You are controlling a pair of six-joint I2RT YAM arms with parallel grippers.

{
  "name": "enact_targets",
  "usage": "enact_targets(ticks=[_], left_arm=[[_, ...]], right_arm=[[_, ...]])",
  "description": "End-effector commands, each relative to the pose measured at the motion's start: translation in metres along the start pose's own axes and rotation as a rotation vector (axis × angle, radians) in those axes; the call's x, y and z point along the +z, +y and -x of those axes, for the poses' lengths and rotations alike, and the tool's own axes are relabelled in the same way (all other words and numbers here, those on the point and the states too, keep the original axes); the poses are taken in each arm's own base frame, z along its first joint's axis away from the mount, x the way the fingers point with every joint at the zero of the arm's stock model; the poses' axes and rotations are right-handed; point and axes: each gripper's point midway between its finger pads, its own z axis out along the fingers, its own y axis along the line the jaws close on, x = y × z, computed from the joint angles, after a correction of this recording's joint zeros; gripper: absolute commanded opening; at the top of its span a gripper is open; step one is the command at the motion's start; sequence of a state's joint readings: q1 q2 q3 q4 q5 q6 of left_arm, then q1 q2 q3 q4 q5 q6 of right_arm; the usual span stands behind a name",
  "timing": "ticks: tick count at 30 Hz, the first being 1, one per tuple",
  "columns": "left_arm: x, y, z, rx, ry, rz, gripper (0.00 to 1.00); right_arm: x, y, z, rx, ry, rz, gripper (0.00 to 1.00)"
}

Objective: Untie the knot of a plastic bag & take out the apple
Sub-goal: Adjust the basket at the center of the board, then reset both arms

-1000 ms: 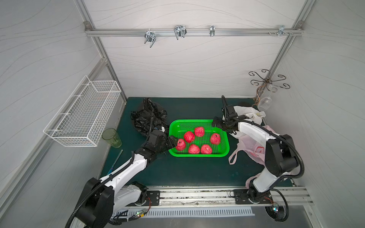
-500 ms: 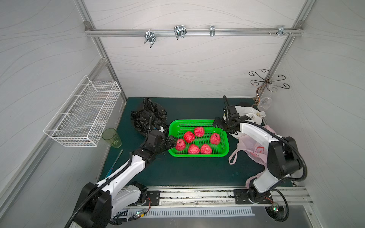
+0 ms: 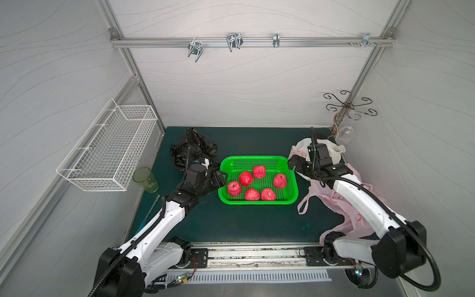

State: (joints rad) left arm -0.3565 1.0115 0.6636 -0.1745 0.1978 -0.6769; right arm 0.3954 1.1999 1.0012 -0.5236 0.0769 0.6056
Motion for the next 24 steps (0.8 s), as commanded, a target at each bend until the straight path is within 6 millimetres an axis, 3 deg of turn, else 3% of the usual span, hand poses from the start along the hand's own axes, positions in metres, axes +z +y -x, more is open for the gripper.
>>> enact_targets(ticks=[1,5,8,10,13,18,21,24], left_arm=[[-0.003,-0.045,0.024,0.061,-0.026,-0.135,0.79],[0.014,-0.07,0.013,0.089,0.074,-0.184,0.73],[0.017,-0.081,0.006,0.091,0.094,-0.207,0.72],[0.014,-0.083,0.007,0.084,0.097,-0.211,0.73],[0.0,-0.087,0.01,0.114,0.093,-0.202,0.73],[-0.016,-0.078,0.005,0.115,0.056,-0.199,0.74],[-0.02,-0.068,0.0,0.111,0.03,-0.19,0.74],[-0.021,-0.064,-0.002,0.116,0.024,-0.183,0.74]], right_arm=[[-0.02,0.015,-0.018,-0.015,0.042,0.061,0.99],[-0.032,0.05,-0.038,0.007,0.152,0.226,0.95],[-0.041,0.069,-0.06,0.049,0.254,0.253,0.97],[-0.053,0.079,-0.073,0.102,0.339,0.277,0.99],[-0.09,0.087,-0.082,0.197,0.432,0.276,0.99],[-0.158,0.068,-0.071,0.35,0.38,0.179,0.99],[-0.186,0.048,-0.063,0.386,0.303,0.096,0.99],[-0.202,0.044,-0.06,0.409,0.279,0.095,0.99]])
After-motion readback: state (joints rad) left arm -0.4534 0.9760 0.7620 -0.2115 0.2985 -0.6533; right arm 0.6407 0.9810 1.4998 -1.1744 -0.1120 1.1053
